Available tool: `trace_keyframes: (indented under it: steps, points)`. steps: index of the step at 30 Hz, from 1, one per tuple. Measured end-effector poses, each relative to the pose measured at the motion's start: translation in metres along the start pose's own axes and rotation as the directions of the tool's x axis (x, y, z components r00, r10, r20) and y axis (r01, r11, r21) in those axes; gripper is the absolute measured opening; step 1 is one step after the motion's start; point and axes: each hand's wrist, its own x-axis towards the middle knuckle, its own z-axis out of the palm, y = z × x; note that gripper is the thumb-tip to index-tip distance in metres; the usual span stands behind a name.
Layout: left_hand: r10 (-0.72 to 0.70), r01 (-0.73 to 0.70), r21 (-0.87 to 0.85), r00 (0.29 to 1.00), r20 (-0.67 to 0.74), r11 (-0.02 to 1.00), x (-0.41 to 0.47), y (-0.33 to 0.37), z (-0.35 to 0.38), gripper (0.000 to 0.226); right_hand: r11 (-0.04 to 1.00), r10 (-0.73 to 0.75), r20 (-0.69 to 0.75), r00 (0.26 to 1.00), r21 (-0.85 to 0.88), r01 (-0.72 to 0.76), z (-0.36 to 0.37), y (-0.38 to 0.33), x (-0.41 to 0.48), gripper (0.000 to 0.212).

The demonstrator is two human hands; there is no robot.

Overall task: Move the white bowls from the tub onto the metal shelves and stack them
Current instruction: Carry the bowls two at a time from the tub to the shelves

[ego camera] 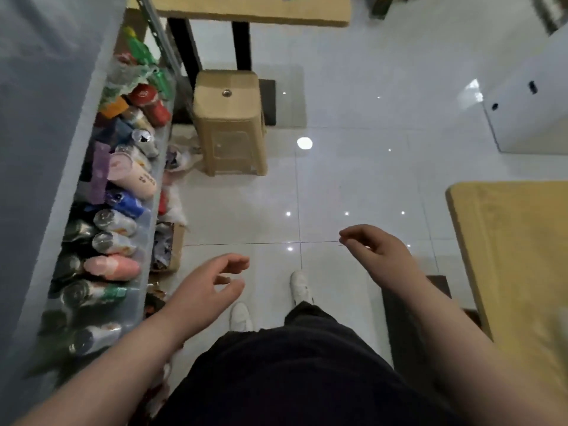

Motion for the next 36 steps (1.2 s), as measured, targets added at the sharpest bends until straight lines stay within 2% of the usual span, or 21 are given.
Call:
trace_keyframes:
  steps: [4,8,13,17,23,29,33,36]
  points:
    - [0.114,-0.138,0.120,0.975,0.188,0.983,0.015,0.018,0.019,0.032,0.989,0.113,-0.147,0.983,0.112,-0.097,0.004,0.042,-0.069,0.017]
    - [0.220,-0.279,0.151,0.921,0.323,0.948,0.025,0.062,0.063,0.031,0.949,0.261,-0.288,0.922,0.253,-0.190,0.006,0.094,-0.145,0.018]
    - [0.282,-0.382,0.134,0.839,0.466,0.914,0.020,0.123,0.138,0.030,0.890,0.408,-0.373,0.833,0.364,-0.273,0.004,0.154,-0.230,0.016]
    - [0.302,-0.423,0.114,0.786,0.539,0.899,0.005,0.165,0.208,0.032,0.846,0.480,-0.384,0.788,0.442,-0.300,-0.013,0.195,-0.284,0.015]
    - [0.327,-0.498,0.108,0.701,0.634,0.860,-0.018,0.202,0.313,0.031,0.816,0.537,-0.459,0.708,0.495,-0.299,-0.054,0.258,-0.341,0.014]
    - [0.296,-0.553,0.125,0.607,0.737,0.824,-0.027,0.231,0.375,0.032,0.782,0.593,-0.578,0.561,0.579,-0.231,-0.112,0.302,-0.364,0.015]
    - [0.274,-0.540,0.110,0.581,0.766,0.835,-0.008,0.255,0.408,0.035,0.758,0.633,-0.617,0.467,0.617,-0.211,-0.148,0.328,-0.360,0.015]
    - [0.279,-0.558,0.070,0.515,0.810,0.827,0.015,0.282,0.443,0.036,0.743,0.659,-0.642,0.392,0.638,-0.203,-0.177,0.342,-0.354,0.015]
